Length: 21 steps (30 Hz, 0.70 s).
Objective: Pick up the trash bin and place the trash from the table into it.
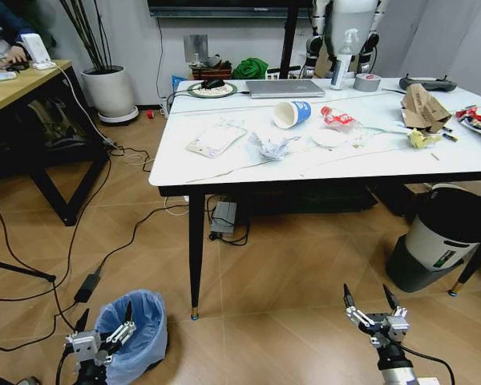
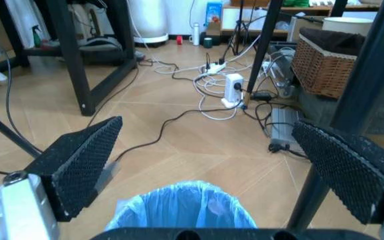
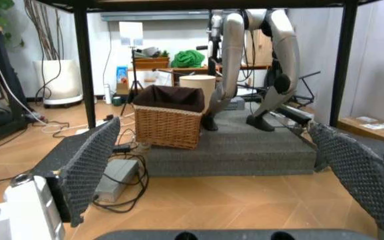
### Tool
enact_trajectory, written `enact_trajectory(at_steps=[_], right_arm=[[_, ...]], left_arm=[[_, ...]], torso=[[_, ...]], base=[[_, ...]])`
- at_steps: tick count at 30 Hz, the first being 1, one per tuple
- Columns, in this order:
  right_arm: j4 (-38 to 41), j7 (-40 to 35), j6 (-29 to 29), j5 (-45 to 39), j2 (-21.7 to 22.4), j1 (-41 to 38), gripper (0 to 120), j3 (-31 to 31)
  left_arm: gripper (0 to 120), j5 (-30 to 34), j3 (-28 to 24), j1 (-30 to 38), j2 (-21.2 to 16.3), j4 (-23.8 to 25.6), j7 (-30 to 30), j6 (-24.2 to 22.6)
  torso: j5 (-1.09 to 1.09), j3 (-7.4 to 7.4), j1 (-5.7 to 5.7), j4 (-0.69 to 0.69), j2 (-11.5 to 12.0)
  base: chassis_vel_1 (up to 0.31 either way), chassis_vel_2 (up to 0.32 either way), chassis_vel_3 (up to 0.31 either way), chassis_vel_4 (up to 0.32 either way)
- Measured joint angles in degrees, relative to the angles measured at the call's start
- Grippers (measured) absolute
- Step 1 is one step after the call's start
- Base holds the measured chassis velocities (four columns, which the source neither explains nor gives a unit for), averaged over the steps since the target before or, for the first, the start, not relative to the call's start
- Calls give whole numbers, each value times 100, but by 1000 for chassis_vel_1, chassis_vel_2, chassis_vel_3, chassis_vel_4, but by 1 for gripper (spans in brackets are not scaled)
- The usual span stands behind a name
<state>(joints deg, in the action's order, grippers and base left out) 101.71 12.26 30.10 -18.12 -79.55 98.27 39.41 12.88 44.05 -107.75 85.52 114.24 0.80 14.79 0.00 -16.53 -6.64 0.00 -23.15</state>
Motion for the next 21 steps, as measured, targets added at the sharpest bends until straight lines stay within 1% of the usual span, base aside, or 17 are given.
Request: enact_trajectory(at_steps=[9, 12, 15, 21], right_arm=[[-41, -2, 14, 9, 15, 11, 100, 3], [-64, -2, 43, 15, -8, 10, 100, 12], [-112, 19, 108, 17, -67, 51, 100, 38], [-159, 69, 189, 35, -153, 41, 100, 51]], left_arm=[[100, -17, -33, 18, 25, -26, 10, 0], [100, -18, -37, 17, 25, -45, 23, 0], [100, -18, -42, 33, 0, -147, 43, 9], [100, -12, -44, 3, -36, -123, 38, -37]], torso=[[0, 130, 73, 0, 202], [1, 159, 87, 0, 246], [-1, 225, 116, -1, 342], [0, 311, 163, 0, 474]], base=[[0, 0, 0, 0], [0, 0, 0, 0], [0, 0, 0, 0], [0, 0, 0, 0]])
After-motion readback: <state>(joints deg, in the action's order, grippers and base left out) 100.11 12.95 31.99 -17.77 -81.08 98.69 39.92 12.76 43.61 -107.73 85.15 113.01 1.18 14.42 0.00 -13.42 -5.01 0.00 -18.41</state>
